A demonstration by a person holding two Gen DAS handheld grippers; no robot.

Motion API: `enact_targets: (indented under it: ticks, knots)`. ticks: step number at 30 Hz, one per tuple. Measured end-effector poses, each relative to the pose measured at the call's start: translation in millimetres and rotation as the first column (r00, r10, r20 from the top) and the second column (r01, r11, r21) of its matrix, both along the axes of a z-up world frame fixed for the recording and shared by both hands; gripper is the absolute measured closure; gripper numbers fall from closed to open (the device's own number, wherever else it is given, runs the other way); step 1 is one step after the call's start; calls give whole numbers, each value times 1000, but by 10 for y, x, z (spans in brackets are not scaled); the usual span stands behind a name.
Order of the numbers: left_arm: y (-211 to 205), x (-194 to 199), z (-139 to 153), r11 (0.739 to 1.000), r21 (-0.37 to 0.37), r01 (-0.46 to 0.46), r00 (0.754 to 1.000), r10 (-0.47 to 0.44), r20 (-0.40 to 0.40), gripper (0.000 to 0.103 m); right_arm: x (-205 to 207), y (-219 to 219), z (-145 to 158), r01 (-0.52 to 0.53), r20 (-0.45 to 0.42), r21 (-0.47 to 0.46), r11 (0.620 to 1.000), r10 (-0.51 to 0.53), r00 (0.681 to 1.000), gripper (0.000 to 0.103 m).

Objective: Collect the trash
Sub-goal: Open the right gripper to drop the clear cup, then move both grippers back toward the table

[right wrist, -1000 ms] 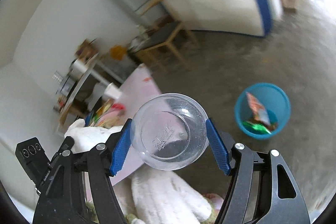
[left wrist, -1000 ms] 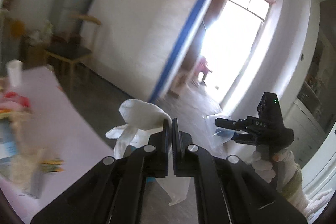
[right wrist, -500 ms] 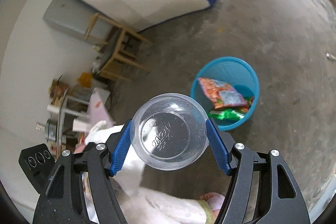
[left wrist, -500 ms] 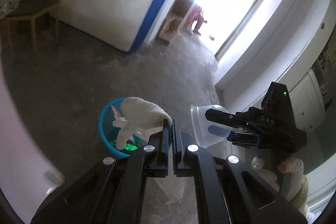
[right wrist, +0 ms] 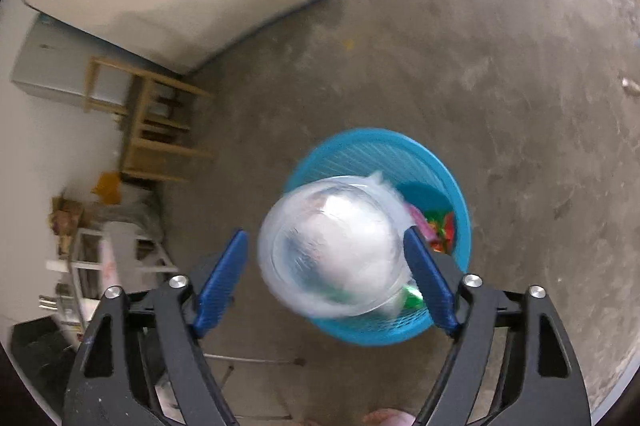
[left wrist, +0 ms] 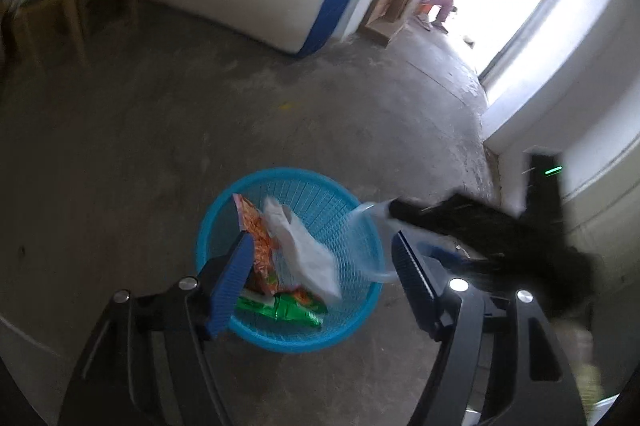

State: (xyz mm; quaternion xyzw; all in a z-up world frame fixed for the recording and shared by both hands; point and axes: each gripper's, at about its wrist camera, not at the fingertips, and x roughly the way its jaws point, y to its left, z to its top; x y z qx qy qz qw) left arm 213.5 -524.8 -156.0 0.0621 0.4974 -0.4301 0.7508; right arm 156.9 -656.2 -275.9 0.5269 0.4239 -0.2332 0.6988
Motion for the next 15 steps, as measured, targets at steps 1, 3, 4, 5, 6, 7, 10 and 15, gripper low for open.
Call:
enact_targets:
  ticks: [1,3,4,5,6,7,10,15]
  knots:
    - [89,17,39,1000,-22,-14,1000,14,-1,34,3,14,-80,0,-18,5,1000,0,1000,26]
    - [236,51,146,998,-56,-34,999,35,9,34,-37,52,-181,1,-32,11,1000,-1,1000,26]
    - [324,33,207,996,-77,-44,999,45,11,34,-61,74,-195,-3,-35,9,1000,3,999,26]
    - [444,35,316,992,-109,-63,998,65,16,33,-64,66,-204,-5,-35,6,1000,6,999,26]
    - [465,32,370,990,-124,-70,997,73,19,32,-95,73,-184,-6,-33,-3,1000,6,999,26]
    - [537,15,461,986,-145,-76,997,80,21,32,-116,72,-155,-6,-26,-9,1000,6,1000,26]
    - [817,-125,775,977,-207,-47,997,57,44,31,-216,97,4,-12,8,-34,999,12,1000,26]
    - [1259,-401,1218,975,-223,12,998,2,61,31,-388,204,450,-53,112,-93,994,64,992,26]
